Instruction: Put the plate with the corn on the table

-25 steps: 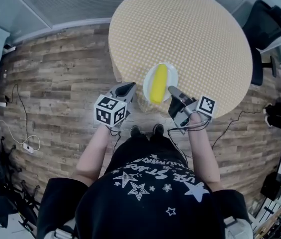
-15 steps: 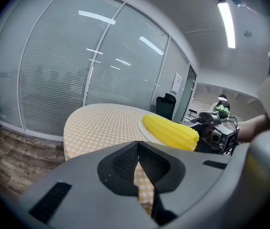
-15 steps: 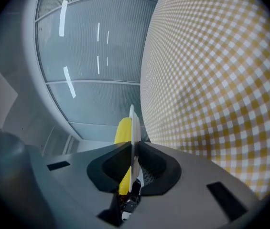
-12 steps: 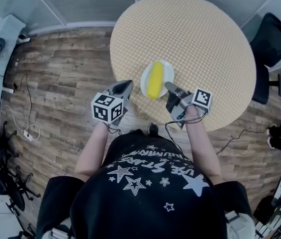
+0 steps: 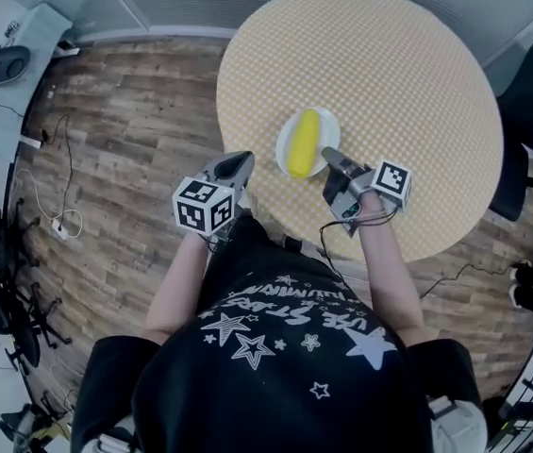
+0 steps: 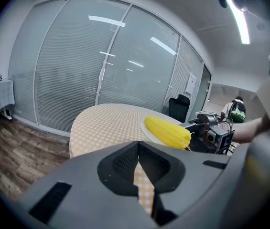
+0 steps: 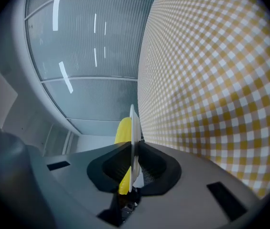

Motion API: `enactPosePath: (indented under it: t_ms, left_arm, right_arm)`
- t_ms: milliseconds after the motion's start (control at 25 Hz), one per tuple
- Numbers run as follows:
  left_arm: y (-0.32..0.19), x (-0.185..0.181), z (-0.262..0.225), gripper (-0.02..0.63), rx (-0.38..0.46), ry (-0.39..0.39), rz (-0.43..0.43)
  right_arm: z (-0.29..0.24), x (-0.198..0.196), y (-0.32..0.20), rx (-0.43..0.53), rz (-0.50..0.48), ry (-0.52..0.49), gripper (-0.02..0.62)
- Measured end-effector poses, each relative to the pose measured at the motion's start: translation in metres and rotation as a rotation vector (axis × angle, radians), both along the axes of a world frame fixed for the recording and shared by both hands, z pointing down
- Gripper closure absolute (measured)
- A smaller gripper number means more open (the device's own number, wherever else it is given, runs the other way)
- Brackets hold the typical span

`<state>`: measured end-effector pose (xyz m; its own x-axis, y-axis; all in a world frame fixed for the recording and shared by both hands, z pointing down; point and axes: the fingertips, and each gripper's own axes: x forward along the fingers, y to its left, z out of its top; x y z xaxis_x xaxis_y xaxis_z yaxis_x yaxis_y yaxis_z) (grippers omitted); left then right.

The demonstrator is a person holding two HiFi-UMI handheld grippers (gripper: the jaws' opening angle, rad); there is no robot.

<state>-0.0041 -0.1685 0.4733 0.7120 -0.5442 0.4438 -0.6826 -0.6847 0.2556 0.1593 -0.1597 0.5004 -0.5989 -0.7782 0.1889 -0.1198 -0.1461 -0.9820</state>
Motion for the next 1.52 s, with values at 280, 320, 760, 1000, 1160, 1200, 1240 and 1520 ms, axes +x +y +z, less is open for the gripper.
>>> enactPosePath:
  t_ms: [280, 320, 760, 1000, 1160, 1200, 1240, 1520]
  left_arm:
    - [-0.048, -0.009, -0.001, 0.598, 0.013, 0.007, 0.022]
    - [-0.057, -0.010, -0.001, 0.598, 0.017, 0.008, 0.032]
    - [-0.174, -0.002, -0.002, 0.598, 0.032, -0.012, 0.177]
    - [-0.241, 0.001, 0.013, 0.598, 0.013, 0.001, 0.201]
    - [-0.255, -0.004, 0.021, 0.598, -0.015, 0.006, 0.217]
    - [-0.252, -0.005, 0.022, 0.598, -0.024, 0.007, 0.222]
    - [-0.250, -0.005, 0.023, 0.598, -0.033, 0.007, 0.227]
    - [-0.253, -0.002, 0.036, 0.598, -0.064, -0.001, 0.252]
  right_arm:
    - [-0.002, -0.002, -0.041, 0.013, 0.049, 0.001, 0.552]
    - [-0.003, -0.001, -0.047, 0.017, 0.061, 0.001, 0.552]
    - [0.005, 0.006, -0.137, 0.006, 0.175, 0.037, 0.553]
    - [0.030, 0.010, -0.198, -0.031, 0.186, 0.058, 0.552]
    - [0.042, 0.012, -0.216, -0.058, 0.196, 0.073, 0.552]
    - [0.044, 0.012, -0.215, -0.062, 0.200, 0.074, 0.552]
    - [0.045, 0.013, -0.215, -0.065, 0.205, 0.073, 0.552]
    - [0.059, 0.024, -0.231, -0.080, 0.228, 0.079, 0.552]
